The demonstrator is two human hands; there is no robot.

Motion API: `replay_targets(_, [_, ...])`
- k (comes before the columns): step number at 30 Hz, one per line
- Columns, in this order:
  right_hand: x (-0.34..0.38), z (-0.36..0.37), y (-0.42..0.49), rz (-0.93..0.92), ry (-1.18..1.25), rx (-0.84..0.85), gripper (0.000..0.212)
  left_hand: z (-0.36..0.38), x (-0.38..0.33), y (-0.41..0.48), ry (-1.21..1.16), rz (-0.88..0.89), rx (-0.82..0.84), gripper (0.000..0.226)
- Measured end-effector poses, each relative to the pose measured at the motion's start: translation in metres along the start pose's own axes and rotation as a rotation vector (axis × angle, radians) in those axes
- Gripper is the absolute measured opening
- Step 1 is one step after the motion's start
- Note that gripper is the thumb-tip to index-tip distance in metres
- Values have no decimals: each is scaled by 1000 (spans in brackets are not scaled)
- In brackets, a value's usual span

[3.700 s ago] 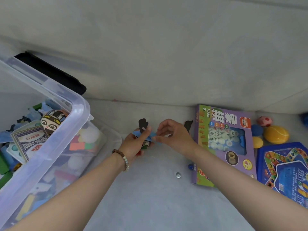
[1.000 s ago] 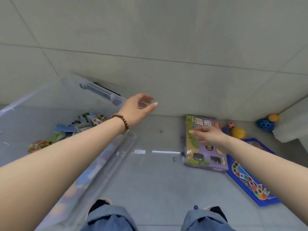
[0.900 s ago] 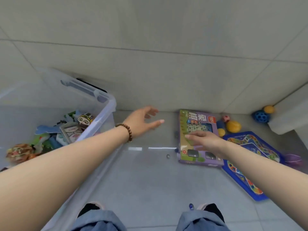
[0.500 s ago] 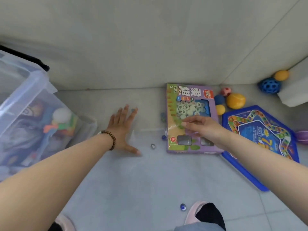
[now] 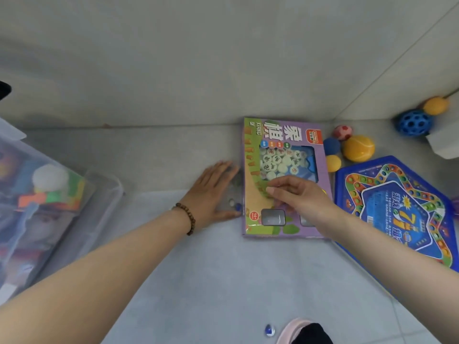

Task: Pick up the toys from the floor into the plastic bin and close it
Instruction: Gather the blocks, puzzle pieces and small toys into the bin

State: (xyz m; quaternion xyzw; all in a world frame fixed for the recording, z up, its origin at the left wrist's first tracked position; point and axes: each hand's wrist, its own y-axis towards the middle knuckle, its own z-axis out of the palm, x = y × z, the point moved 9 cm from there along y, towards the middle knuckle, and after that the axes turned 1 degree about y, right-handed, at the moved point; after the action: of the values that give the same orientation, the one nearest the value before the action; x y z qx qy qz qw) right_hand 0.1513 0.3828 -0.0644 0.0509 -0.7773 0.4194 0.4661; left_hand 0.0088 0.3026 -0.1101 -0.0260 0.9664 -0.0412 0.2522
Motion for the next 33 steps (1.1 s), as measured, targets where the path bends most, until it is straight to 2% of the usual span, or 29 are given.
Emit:
replay_targets(5, [-6,-8,3,24,114,-57,4,1,-2,11,13,51,-71,85])
replay_targets(11, [-12,-12,4,30,133,-69,5,-6,-1,18,-8,-16,-195,63])
replay_targets(14, [-13,-12,4,30,131,-69,6,-9,-4,22,-15,22,-210,57])
replay_targets(23, [-14,-13,4,30,132,-74,8,-9,-13,26,184,165,-270,22])
replay_targets(28, [-14,-13,5,38,126,-80,8,-12,-17,23,235,159,-263,32])
replay_targets(33, [-15,-13,2,52,130,-87,6,-18,-9,15,141,74,-292,36])
